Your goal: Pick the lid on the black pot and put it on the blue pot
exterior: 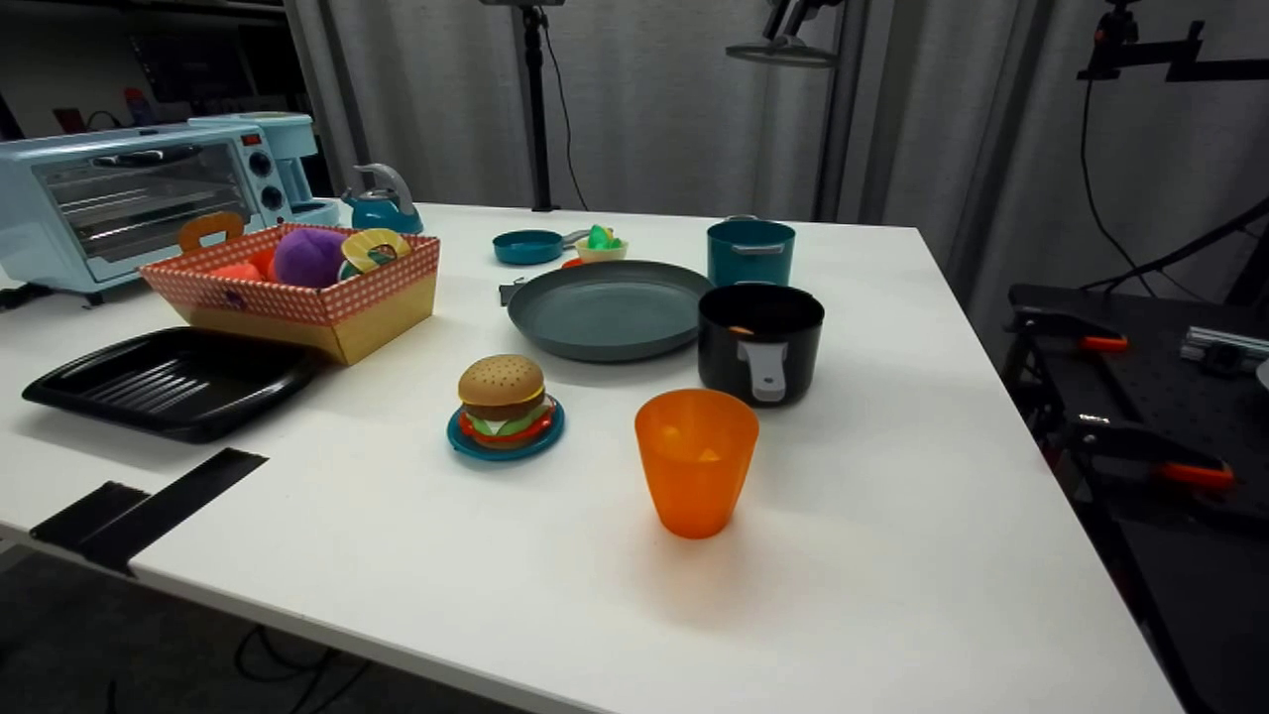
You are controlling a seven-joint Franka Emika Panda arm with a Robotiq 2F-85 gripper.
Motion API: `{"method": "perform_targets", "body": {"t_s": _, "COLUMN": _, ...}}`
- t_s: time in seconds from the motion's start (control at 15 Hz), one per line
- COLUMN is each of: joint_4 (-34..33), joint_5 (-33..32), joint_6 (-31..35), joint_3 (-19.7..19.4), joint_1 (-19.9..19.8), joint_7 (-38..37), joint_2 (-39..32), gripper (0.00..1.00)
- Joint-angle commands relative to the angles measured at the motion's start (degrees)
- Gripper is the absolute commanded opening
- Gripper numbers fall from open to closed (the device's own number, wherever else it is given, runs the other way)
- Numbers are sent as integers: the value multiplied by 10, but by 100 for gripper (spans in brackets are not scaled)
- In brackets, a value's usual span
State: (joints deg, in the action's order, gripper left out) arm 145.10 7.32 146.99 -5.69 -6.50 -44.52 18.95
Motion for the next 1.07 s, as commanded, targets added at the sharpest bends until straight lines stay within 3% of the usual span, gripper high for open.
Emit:
{"method": "perform_targets", "body": {"t_s": 0.0, "joint_4": -57, "joint_5": 47, "joint_6": -47, "joint_3": -20, "joint_1": -6, "joint_7": 63, "joint_2": -53, "gripper": 4}}
{"method": "perform_targets", "body": {"t_s": 0.53, "joint_4": -102, "joint_5": 116, "joint_6": -57, "joint_3": -38, "joint_1": -14, "joint_7": 144, "joint_2": -158, "gripper": 4}}
{"method": "perform_targets", "body": {"t_s": 1.0, "joint_4": -121, "joint_5": 115, "joint_6": -39, "joint_3": -43, "joint_1": -24, "joint_7": 162, "joint_2": -215, "gripper": 4}}
